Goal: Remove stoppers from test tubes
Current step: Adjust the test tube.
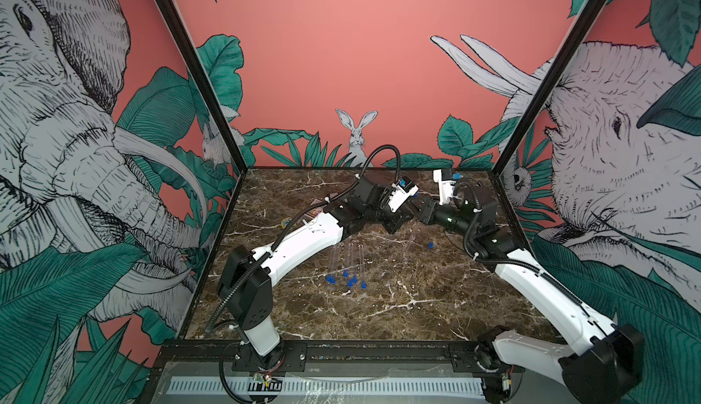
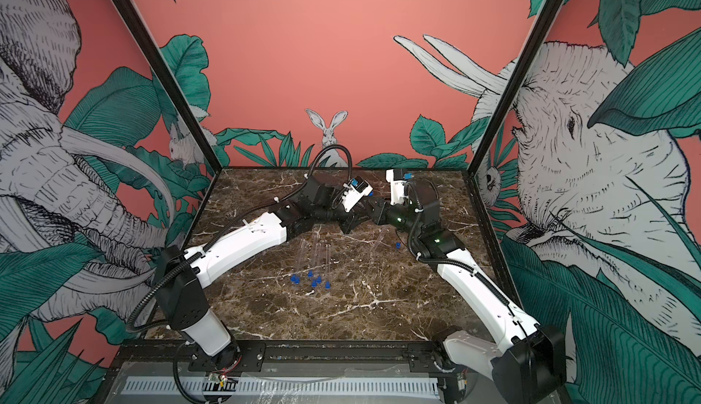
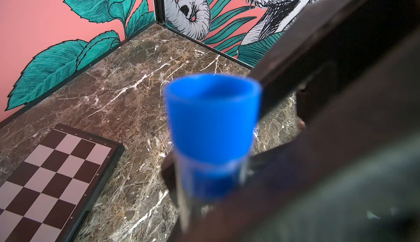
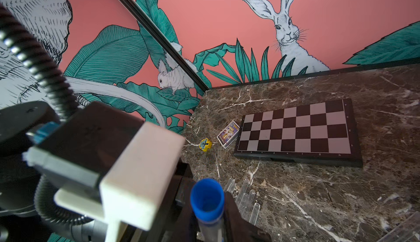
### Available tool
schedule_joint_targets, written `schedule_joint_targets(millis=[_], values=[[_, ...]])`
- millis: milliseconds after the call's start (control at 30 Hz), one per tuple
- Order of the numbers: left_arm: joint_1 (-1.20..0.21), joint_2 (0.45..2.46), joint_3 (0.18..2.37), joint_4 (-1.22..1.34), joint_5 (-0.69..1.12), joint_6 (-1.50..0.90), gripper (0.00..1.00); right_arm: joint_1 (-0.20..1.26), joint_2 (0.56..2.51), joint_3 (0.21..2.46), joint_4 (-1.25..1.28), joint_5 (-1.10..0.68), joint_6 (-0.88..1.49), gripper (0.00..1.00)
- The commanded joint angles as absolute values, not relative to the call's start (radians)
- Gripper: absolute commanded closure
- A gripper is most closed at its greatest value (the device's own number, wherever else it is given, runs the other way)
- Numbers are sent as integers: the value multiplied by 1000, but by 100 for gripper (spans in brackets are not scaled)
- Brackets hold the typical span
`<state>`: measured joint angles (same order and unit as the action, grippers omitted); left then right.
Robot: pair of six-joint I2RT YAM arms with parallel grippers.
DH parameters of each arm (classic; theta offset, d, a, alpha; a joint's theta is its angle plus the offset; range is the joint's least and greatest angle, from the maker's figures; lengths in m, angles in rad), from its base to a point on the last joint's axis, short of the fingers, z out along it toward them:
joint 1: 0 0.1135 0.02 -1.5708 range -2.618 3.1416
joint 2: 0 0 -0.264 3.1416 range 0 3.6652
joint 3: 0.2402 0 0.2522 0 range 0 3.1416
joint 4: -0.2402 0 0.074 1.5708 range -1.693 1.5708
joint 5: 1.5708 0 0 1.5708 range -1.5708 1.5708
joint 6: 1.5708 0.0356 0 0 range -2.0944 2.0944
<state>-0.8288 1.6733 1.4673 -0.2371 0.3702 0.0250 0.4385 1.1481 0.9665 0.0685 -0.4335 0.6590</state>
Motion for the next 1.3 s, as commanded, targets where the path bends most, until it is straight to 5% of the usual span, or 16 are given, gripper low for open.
schedule_joint_targets(millis=[0, 100, 200, 867, 1267], values=[[-833, 1628, 1473, -252, 380, 51, 99, 421, 1130, 945, 112, -316, 692, 87], [-833, 1618, 1464, -244, 375, 61, 91, 419, 1119, 931, 114, -294, 702, 90], [-833, 1611, 1455, -245, 367, 66, 73, 414, 1099, 916, 124, -269, 703, 91], [-833, 1655, 1464, -207, 379, 44, 67, 397, 1101, 904, 177, -322, 782, 91], [-833, 1661, 1478, -218, 371, 56, 95, 397, 1102, 893, 195, -343, 802, 85]])
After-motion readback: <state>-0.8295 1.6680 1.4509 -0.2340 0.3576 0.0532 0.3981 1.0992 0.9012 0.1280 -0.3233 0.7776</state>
